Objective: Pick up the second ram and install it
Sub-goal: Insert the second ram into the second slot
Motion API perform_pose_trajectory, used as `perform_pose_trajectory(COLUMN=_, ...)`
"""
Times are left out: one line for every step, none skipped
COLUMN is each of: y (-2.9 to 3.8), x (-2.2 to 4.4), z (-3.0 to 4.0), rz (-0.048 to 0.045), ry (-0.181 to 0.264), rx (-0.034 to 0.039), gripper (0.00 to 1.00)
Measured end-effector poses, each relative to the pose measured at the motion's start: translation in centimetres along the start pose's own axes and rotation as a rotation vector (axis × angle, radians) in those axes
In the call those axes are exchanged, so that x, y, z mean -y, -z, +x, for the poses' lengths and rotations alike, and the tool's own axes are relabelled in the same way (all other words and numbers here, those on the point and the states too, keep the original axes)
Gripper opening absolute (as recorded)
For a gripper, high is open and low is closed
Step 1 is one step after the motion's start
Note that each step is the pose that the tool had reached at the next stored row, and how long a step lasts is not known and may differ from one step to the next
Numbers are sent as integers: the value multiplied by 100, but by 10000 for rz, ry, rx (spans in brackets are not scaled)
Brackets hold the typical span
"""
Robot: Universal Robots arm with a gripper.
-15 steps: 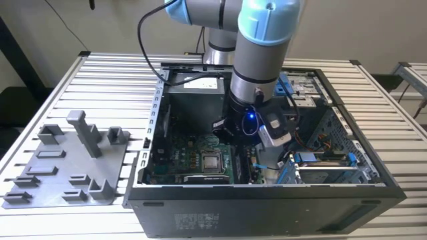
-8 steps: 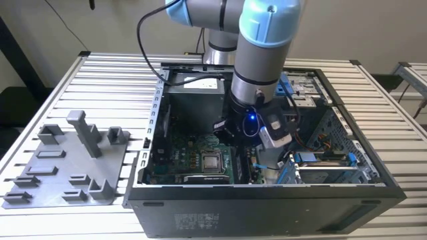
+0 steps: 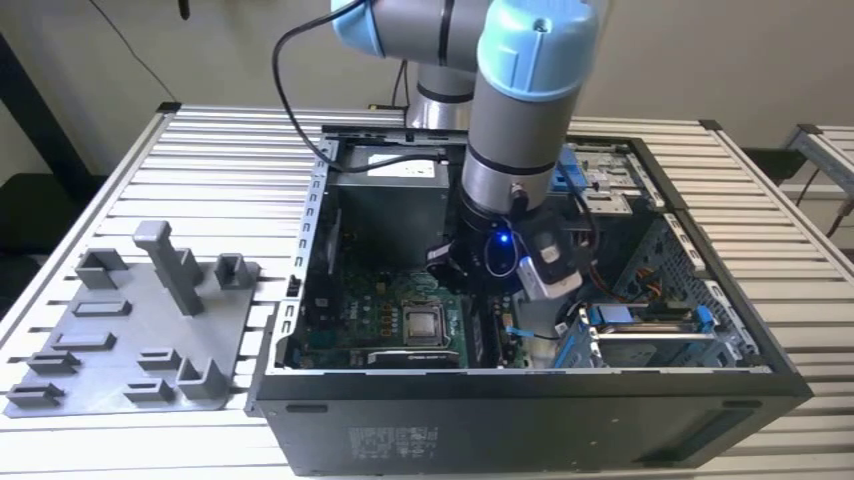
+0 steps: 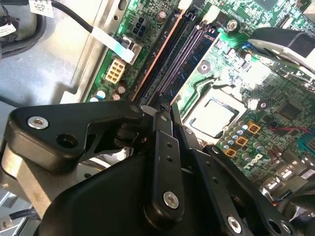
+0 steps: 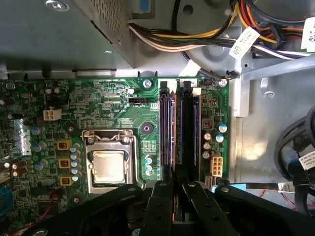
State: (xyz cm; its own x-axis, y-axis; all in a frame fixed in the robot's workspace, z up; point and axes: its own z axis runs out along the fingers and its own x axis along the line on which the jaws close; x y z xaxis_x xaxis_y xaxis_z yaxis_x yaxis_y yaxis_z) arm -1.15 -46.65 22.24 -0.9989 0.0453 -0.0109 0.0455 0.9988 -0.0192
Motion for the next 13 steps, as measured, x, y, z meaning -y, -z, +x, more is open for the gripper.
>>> perform_pose_trajectory(y=-5, x=0, z=1, rz=0, ry=0, rx=0, gripper=14)
perform_pose_trajectory(y=-6, x=1, z=1, rz=3, ry=0, rx=0, gripper=14)
perform_pose_trajectory(y=-7, x=1, z=2, rz=4, ry=0, rx=-1, gripper=14)
perform_pose_trajectory(y=-8, x=0, z=3, rz=3, ry=0, rx=-1, gripper=14)
perform_pose_trajectory(y=-9, x=0, z=3, rz=1, ry=-1, rx=0, gripper=14)
perform_pose_trajectory(y=-9, x=0, z=3, rz=0, ry=-1, rx=0, gripper=14)
perform_pose_trajectory(y=-9, x=0, z=3, rz=0, ry=-1, rx=0, gripper=14)
perform_pose_trajectory(y=-9, x=0, z=3, rz=1, ry=0, rx=0, gripper=14)
perform_pose_trajectory(y=-9, x=0, z=3, rz=0, ry=0, rx=0, gripper=14)
perform_pose_trajectory(y=-9, x=0, z=3, rz=0, ry=-1, rx=0, gripper=14)
perform_pose_trajectory(y=-10, x=0, z=3, rz=0, ry=0, rx=0, gripper=14)
perform_pose_trajectory(y=-10, x=0, z=3, rz=0, ry=0, rx=0, gripper=14)
perform_pose_trajectory(y=-10, x=0, z=3, rz=1, ry=0, rx=0, gripper=14)
